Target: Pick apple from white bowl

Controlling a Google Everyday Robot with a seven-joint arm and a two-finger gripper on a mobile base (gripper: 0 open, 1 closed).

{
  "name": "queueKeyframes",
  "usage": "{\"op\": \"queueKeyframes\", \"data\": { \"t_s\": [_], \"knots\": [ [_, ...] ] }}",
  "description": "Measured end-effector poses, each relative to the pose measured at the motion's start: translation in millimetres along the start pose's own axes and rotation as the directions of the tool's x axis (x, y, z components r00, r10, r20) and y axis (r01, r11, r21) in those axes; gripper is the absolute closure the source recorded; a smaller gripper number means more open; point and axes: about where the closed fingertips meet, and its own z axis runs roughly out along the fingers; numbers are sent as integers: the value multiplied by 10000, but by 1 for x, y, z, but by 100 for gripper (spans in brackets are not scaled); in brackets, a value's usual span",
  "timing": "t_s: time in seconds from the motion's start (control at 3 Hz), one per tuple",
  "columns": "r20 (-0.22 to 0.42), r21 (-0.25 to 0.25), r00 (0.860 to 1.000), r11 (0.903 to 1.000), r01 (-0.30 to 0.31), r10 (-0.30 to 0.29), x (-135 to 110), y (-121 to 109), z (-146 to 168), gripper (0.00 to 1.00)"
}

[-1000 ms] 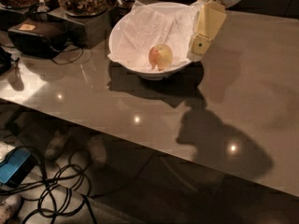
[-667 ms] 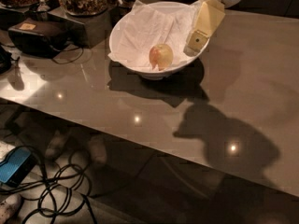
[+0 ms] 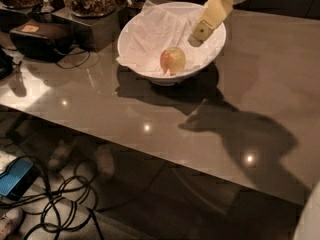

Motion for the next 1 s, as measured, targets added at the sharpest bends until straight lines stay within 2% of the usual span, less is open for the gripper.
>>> {"op": "queueKeyframes", "data": {
  "t_s": [0.33, 1.0],
  "knots": [
    [-57, -109, 9987, 9986, -515, 514, -3, -11, 10, 8],
    [-620, -137, 9927, 9944, -1045, 1034, -8, -26, 38, 12]
  ]
}}
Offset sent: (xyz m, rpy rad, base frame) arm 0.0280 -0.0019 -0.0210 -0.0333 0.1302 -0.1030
